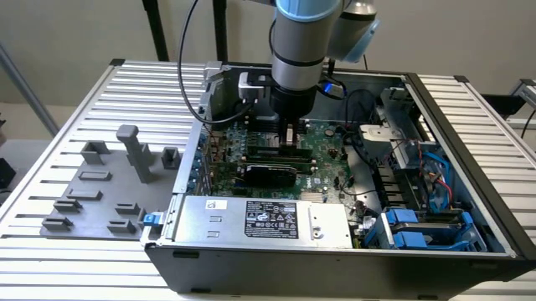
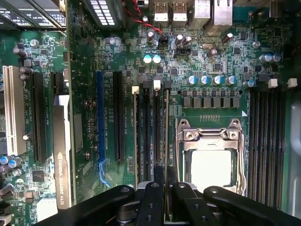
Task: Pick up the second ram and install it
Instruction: 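Insert the second ram into the second slot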
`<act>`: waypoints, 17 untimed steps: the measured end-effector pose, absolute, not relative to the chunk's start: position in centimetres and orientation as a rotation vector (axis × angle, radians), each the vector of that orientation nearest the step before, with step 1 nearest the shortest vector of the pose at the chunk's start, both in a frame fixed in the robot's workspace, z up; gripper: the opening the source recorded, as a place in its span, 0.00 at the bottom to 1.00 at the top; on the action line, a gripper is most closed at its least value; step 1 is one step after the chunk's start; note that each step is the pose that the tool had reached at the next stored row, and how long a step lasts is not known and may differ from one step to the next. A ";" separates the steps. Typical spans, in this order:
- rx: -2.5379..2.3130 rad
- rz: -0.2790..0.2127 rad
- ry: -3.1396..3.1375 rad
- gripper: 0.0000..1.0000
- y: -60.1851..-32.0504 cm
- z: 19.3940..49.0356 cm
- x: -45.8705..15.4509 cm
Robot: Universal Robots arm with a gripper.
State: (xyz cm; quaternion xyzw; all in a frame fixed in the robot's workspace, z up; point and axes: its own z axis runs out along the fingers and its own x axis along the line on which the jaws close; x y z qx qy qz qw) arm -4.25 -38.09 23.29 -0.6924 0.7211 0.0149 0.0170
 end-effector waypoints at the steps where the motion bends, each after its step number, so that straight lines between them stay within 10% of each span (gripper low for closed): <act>1: -2.152 0.046 2.241 0.14 -38.1 23.2 -4.2; 17: -2.157 0.044 2.237 0.14 -38.5 23.2 -4.3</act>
